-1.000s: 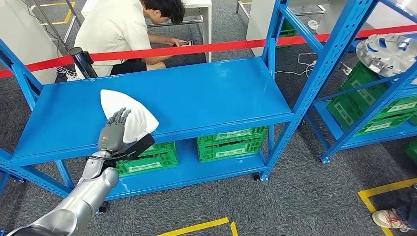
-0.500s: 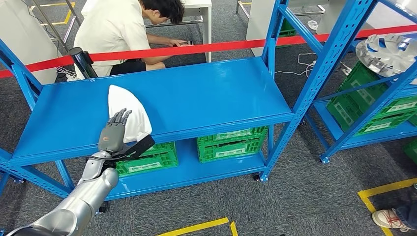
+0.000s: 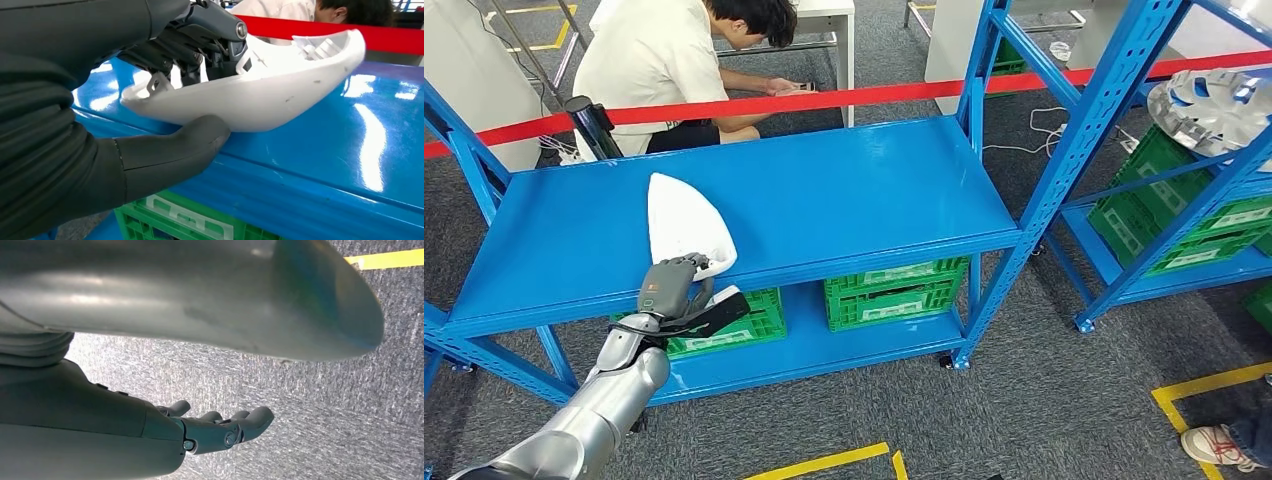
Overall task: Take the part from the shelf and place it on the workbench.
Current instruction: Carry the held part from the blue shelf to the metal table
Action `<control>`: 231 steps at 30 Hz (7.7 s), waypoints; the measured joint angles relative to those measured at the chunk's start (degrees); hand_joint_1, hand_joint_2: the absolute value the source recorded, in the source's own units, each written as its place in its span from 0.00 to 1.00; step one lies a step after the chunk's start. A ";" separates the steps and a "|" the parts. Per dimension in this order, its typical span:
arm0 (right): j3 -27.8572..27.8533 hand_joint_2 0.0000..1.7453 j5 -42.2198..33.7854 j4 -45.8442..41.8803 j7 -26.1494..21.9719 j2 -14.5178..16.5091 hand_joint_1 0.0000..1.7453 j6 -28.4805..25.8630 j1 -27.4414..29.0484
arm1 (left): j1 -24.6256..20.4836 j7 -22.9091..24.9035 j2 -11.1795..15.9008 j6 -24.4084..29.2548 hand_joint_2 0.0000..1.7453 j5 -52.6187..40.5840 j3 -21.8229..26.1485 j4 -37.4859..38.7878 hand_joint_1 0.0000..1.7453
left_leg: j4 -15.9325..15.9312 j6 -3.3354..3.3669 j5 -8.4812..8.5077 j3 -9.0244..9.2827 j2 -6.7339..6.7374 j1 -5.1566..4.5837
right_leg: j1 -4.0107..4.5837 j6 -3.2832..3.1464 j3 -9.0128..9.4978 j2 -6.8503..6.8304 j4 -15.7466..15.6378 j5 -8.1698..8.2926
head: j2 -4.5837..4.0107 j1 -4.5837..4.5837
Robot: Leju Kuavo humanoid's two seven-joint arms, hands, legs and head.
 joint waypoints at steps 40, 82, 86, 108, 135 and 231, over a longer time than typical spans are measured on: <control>-0.15 0.00 -1.89 0.00 -0.06 0.02 0.00 -0.05 0.15 | -6.66 -13.10 -8.07 0.53 1.00 2.87 2.03 -3.97 1.00 | 0.07 0.06 -0.01 -0.04 -0.03 0.00 | -0.01 0.03 -0.07 -0.04 0.00 0.02 | 0.00 0.00; -0.89 0.00 -2.00 0.00 -1.09 -0.15 0.00 -0.15 0.09 | -23.27 -6.91 -1.16 -5.67 1.00 -0.23 -2.21 -7.85 1.00 | 17.62 -2.12 -7.88 -7.72 0.16 0.48 | -0.86 -1.41 -3.14 0.16 2.43 0.93 | 0.00 -0.48; -0.89 0.00 -2.01 0.00 -1.10 -0.14 0.00 -0.12 0.08 | -23.61 -7.03 -1.05 -5.67 1.00 -0.22 -2.37 -7.71 1.00 | 5.05 -0.99 -4.57 2.16 0.14 0.15 | -0.66 -0.79 -4.90 0.13 2.43 2.65 | 0.00 -0.49; -1.56 0.00 -2.13 -0.04 -2.00 -0.26 0.00 -0.50 -0.15 | -24.50 -6.03 -4.89 -6.81 1.00 -0.49 -4.69 -6.62 1.00 | 4.34 -0.85 -0.53 -5.41 0.42 -0.18 | -0.59 -0.97 1.04 -0.22 1.05 -1.34 | 0.00 0.12; -1.59 0.00 -3.08 -0.07 -1.35 -0.68 0.00 -0.40 -0.18 | -24.22 -6.20 -6.34 -7.50 1.00 -0.45 -4.74 -6.78 1.00 | 1.17 1.13 3.90 -4.26 0.57 -0.63 | 0.39 0.27 3.91 -0.18 0.70 -3.87 | 0.00 0.33; -2.51 0.00 -2.59 -0.07 -5.97 -1.21 0.00 -5.23 0.04 | -19.34 -6.71 -2.22 -7.36 1.00 0.28 -5.09 -6.84 1.00 | 6.94 -1.00 0.00 -7.44 -2.75 -0.27 | -1.30 -0.73 0.93 0.52 2.12 -2.50 | 0.00 -0.97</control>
